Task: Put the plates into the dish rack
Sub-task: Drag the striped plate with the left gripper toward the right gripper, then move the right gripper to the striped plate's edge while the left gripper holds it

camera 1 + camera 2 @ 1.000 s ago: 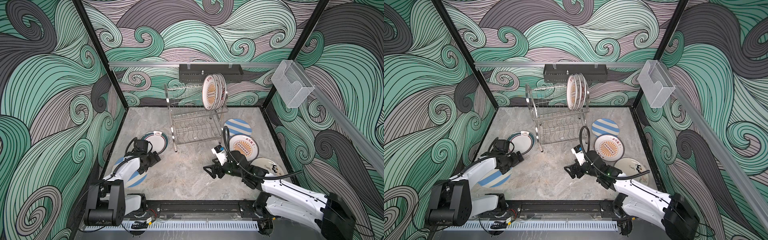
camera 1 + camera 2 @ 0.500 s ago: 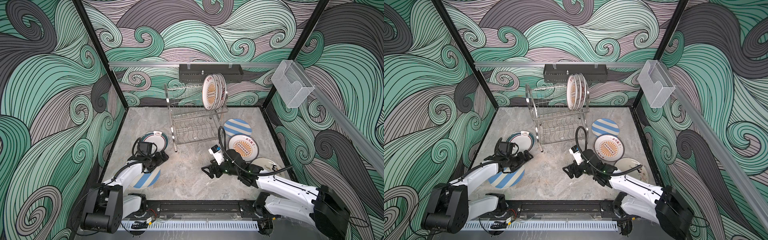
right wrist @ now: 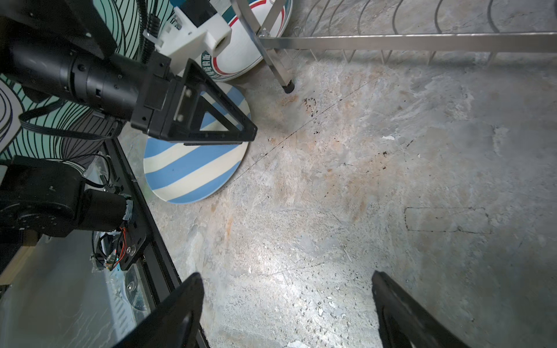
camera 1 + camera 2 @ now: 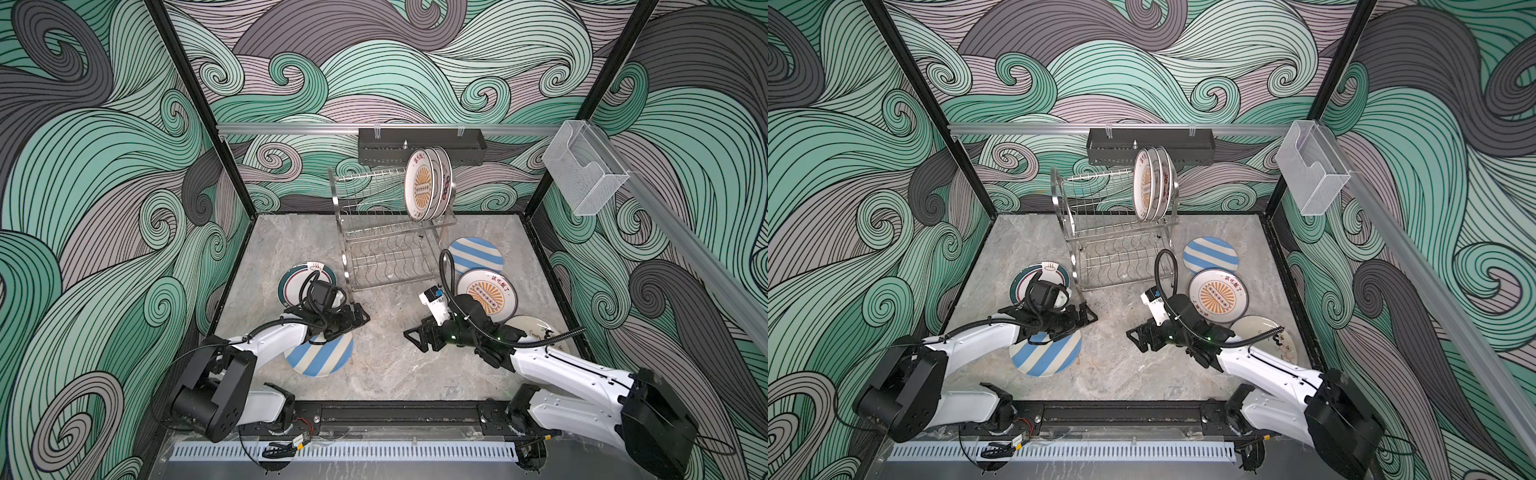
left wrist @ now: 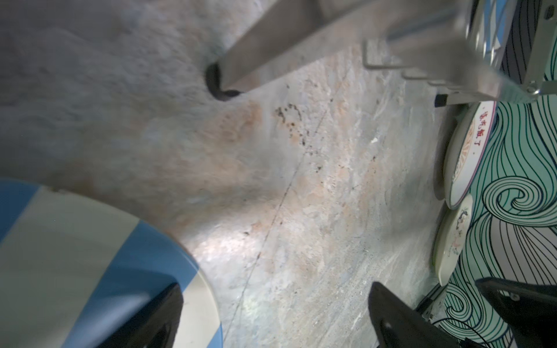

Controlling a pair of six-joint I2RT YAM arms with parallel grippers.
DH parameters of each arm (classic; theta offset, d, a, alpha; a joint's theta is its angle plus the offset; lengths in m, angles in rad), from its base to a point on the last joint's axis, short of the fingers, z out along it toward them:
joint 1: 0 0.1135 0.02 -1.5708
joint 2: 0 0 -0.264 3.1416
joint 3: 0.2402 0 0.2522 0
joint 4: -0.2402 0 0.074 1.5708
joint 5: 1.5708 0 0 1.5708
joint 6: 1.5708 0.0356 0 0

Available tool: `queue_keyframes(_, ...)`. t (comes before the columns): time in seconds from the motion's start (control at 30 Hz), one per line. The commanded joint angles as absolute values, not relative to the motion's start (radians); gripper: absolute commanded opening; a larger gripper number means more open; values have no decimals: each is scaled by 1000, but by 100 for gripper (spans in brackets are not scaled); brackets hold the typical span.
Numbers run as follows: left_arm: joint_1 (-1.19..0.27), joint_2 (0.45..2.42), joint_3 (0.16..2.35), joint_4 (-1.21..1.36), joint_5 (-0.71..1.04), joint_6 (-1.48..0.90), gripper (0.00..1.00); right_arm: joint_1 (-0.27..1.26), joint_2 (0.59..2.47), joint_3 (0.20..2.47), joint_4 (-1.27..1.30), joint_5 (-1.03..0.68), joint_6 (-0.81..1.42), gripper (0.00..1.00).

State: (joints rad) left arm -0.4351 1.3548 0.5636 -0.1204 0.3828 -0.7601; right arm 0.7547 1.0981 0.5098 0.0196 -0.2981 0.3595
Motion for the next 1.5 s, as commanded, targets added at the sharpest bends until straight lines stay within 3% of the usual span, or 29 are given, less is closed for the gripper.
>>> queue_keyframes(0.0, -486, 1415, 606, -79, 402, -793, 99, 720, 1071, 497, 19, -336, 384, 87)
queue_keyframes(0.33, -563, 1393, 696, -122, 385, -752, 99, 689, 1055, 504, -43, -359, 379, 89)
queue_keyframes(0.53, -542, 1217, 765, -469, 128, -718, 99, 695, 1200, 565, -10, -494, 392, 88)
queue_keyframes(0.67, -421, 1080, 690, -597, -15, -728, 99, 757, 1295, 616, 3, -473, 393, 86)
queue_keyframes(0.9, -149, 784, 479, -630, -117, -774, 99, 832, 1478, 682, 161, -427, 495, 85)
queue_keyframes(1.1, -20, 839, 377, -506, 18, -760, 99, 855, 1628, 752, 249, -415, 555, 83)
queue_keyframes(1.47, -14, 916, 366, -416, 213, -726, 99, 879, 1860, 866, 320, -502, 590, 82)
